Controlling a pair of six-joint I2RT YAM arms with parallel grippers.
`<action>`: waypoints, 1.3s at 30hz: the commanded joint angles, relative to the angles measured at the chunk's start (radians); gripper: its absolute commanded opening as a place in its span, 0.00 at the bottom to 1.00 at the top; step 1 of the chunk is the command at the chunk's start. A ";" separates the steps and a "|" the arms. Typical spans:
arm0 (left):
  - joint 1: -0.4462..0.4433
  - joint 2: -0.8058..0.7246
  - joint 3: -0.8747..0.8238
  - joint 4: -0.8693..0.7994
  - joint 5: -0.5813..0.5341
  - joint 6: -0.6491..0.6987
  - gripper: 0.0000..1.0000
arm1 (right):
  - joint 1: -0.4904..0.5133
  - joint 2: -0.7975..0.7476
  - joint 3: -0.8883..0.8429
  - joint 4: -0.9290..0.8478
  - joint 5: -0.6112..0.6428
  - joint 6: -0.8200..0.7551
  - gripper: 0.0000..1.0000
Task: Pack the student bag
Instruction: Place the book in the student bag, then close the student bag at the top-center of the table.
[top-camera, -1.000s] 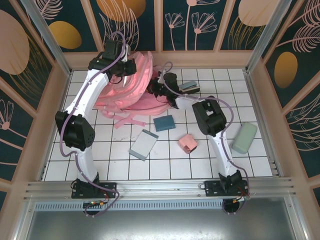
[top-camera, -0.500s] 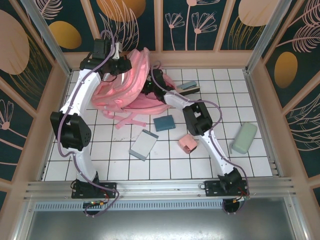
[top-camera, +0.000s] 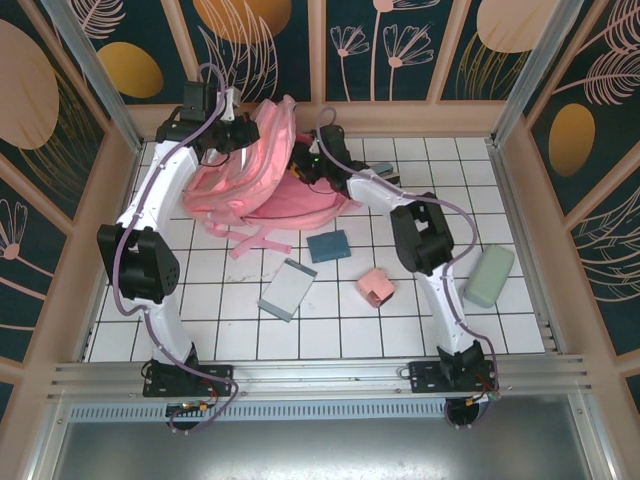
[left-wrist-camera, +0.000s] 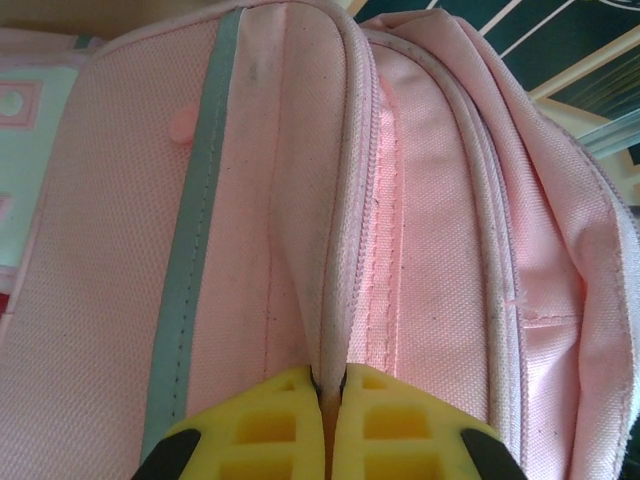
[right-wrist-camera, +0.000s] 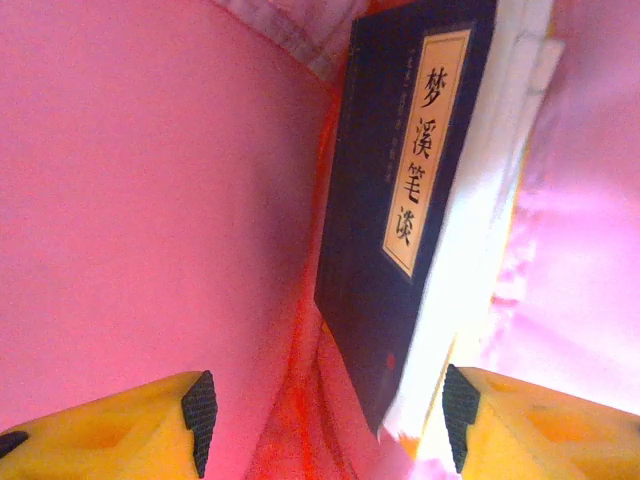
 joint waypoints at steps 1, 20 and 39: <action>0.021 -0.049 -0.023 0.066 -0.126 0.072 0.00 | -0.033 -0.126 -0.111 -0.029 -0.004 -0.074 0.64; 0.020 -0.032 -0.225 0.087 -0.113 0.129 0.00 | -0.200 -0.524 -0.608 -0.140 0.114 -0.306 0.64; 0.020 -0.080 -0.319 0.119 -0.070 0.093 0.33 | -0.195 -0.557 -0.687 -0.184 0.144 -0.380 0.64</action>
